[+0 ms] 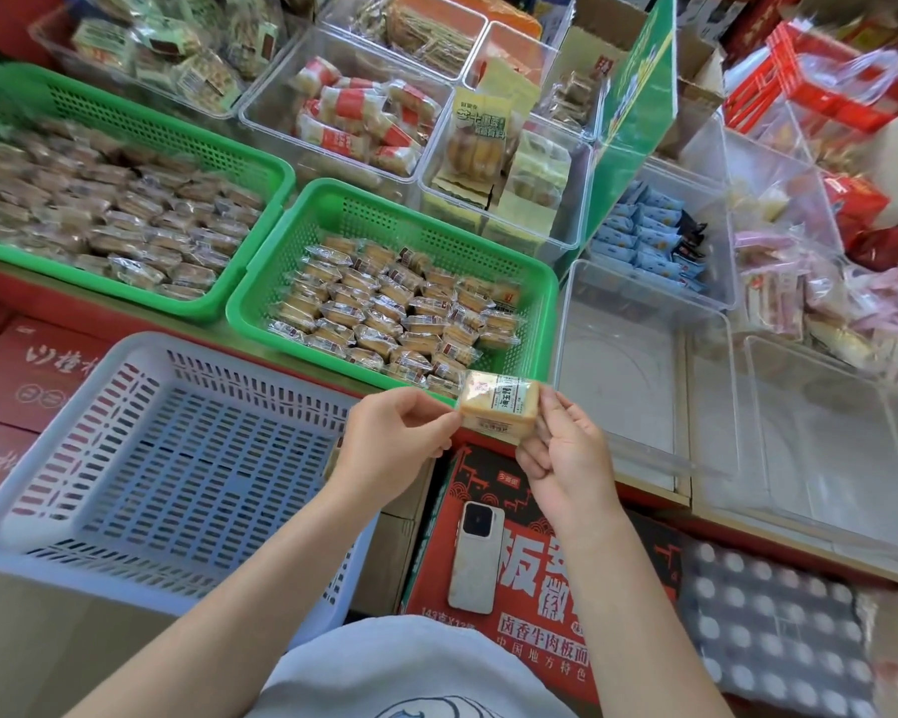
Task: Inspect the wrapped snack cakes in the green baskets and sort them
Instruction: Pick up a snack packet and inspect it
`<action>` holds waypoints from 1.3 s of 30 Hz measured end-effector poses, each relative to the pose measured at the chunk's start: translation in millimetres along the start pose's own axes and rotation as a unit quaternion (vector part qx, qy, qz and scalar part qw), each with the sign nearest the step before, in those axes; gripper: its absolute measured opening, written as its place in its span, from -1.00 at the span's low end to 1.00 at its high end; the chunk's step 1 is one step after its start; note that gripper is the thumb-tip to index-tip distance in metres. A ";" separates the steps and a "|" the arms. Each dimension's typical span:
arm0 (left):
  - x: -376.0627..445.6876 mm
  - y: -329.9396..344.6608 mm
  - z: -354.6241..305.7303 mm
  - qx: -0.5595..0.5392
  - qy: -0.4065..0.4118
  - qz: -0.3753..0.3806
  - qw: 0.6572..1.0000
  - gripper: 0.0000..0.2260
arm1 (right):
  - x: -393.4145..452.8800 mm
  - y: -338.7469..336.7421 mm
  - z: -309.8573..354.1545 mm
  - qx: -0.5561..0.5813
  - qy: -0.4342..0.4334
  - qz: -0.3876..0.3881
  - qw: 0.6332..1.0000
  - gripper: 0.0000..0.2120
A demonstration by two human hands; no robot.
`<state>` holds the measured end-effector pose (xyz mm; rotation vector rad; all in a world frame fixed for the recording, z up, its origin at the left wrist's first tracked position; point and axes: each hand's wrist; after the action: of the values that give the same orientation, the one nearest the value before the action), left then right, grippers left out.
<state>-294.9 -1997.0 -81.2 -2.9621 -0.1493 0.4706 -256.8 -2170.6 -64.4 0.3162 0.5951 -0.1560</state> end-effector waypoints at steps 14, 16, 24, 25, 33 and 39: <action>35.2 12.2 -2.1 -0.283 -0.166 0.138 0.934 -0.64 | 26.7 -15.9 7.8 0.052 0.092 0.054 0.993 -0.59; 42.9 15.8 0.2 -0.324 -0.177 0.163 0.915 -0.59 | 33.1 -14.7 11.4 -0.033 0.050 0.076 0.995 -0.61; 84.6 31.7 9.5 -0.344 -0.165 0.144 0.913 -0.76 | 68.1 -28.8 24.8 -0.378 -0.020 0.142 0.915 -0.57; 91.3 34.5 10.5 -0.339 -0.168 0.145 0.914 -0.75 | 72.4 -31.6 27.8 -0.379 -0.016 0.148 0.913 -0.63; 149.4 51.1 18.5 -0.139 -0.155 0.076 0.975 -0.80 | 125.2 -44.3 54.3 -0.359 -0.060 0.079 0.928 -0.71; 173.3 57.6 63.4 0.393 0.095 0.087 0.911 -0.68 | 172.7 -34.0 54.5 -0.631 -0.214 0.100 0.739 -0.69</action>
<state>-146.5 -2025.4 -201.9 -2.2052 0.2702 0.1836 -94.9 -2230.1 -129.0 -0.9769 0.0989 0.3947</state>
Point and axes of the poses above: each hand's wrist, its own x-axis towards the middle knuckle, its own y-axis out of the palm, z = x × y, and after that the axes turned 3 degrees about z, right-handed
